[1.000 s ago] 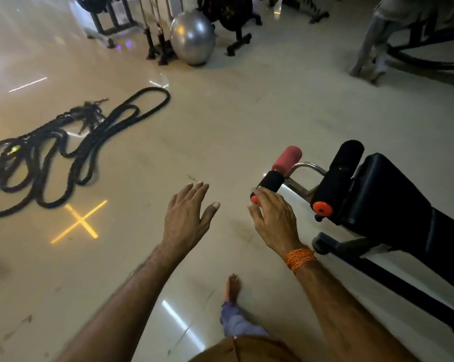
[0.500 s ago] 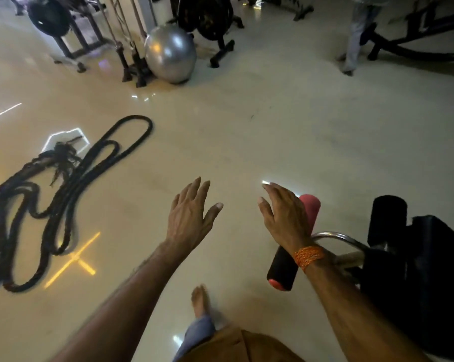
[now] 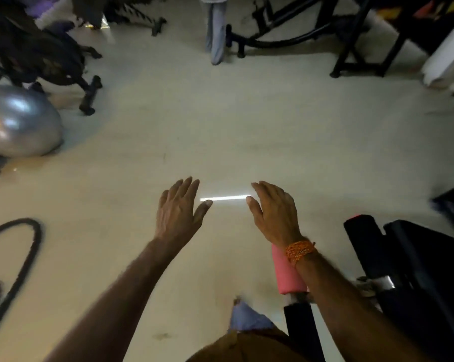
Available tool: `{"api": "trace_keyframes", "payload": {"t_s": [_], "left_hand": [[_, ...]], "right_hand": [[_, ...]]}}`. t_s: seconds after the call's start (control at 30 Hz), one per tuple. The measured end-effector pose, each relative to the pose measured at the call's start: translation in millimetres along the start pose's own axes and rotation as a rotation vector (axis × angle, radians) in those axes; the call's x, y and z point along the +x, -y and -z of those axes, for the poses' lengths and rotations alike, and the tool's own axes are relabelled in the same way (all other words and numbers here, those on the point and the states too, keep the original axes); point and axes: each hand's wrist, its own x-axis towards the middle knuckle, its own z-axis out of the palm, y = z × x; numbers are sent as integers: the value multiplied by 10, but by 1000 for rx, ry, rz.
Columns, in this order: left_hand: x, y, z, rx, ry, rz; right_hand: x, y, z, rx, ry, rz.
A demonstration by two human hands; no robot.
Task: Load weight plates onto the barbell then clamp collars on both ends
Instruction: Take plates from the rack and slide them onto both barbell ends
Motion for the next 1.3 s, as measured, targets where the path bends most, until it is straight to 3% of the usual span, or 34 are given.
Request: {"api": "trace_keyframes", "payload": {"t_s": [0.33,0.57,0.9,1.13,1.3], "left_hand": [[2850,-43,-464,83,68,-213],[4744,-627,-859,44,102,-356],[7495,-2282,-1773,-81,195,-679],[9006,-3829,-2198,-126,259,-936],[9986,-4879,-2692,-101,290,-1002]], "right_hand": [[2332,-705,-295,-35,-11,-190],[3634,-1655,-30,-113,-97,-346],[5398,-3403,381,-217,-170,-661],[6230,-4602,909,-232,-303,-903],[6978,-5783,1089,-193,-358,-983]]}}
